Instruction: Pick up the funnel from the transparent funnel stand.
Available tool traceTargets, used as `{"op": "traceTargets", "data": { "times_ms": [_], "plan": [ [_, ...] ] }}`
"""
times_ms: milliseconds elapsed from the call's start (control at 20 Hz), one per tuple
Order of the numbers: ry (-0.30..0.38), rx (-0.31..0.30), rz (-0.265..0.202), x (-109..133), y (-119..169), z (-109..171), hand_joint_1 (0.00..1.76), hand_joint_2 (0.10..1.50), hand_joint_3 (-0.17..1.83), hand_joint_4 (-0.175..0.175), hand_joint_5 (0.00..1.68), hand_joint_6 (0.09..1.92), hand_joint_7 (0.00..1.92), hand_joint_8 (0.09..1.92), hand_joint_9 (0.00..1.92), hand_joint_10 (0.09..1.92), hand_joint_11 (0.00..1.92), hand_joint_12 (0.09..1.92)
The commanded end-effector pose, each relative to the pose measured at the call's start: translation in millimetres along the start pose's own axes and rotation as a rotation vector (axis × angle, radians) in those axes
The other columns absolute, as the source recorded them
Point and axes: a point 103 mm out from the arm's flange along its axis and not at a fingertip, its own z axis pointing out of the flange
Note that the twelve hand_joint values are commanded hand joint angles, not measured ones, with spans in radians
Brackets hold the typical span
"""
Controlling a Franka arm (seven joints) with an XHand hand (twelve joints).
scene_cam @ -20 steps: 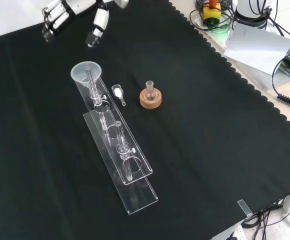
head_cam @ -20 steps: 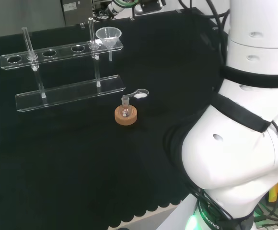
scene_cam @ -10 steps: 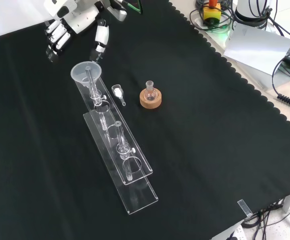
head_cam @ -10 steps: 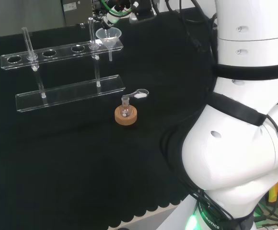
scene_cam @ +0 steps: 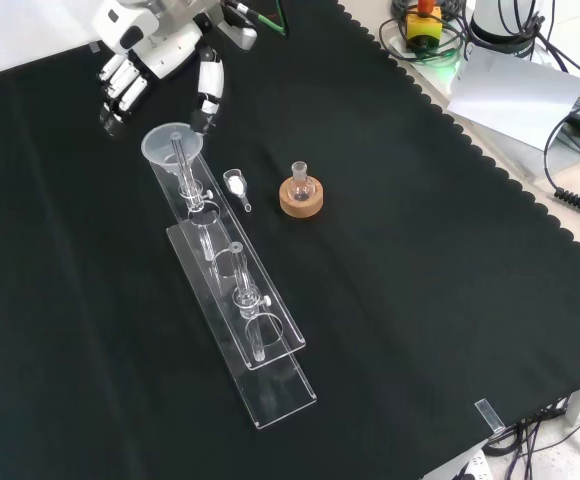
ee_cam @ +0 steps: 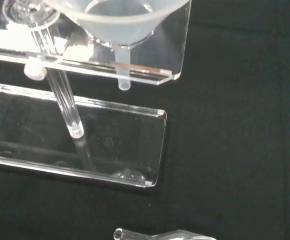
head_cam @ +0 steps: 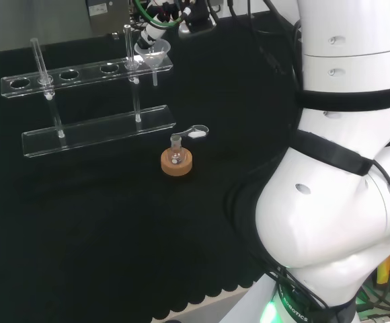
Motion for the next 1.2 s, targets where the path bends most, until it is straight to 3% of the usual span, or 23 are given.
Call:
{"op": "traceTargets", "data": {
  "times_ms": [50,600,1200],
  "plan": [
    [-0.024,0.035,-0.006,4,3,4,0.51,0.83,0.24,-0.003,0.17,0.09,0.0,0.63,0.23,0.75,0.15,1.45],
    [-0.055,0.109,-0.007,9,11,13,0.62,0.76,0.27,0.004,0.16,0.09,0.0,0.49,0.19,0.8,0.35,1.44],
    [-0.073,0.106,-0.012,10,11,13,0.67,0.73,0.33,0.006,0.16,0.09,0.0,0.47,0.24,0.81,0.38,1.43]
  ]
}}
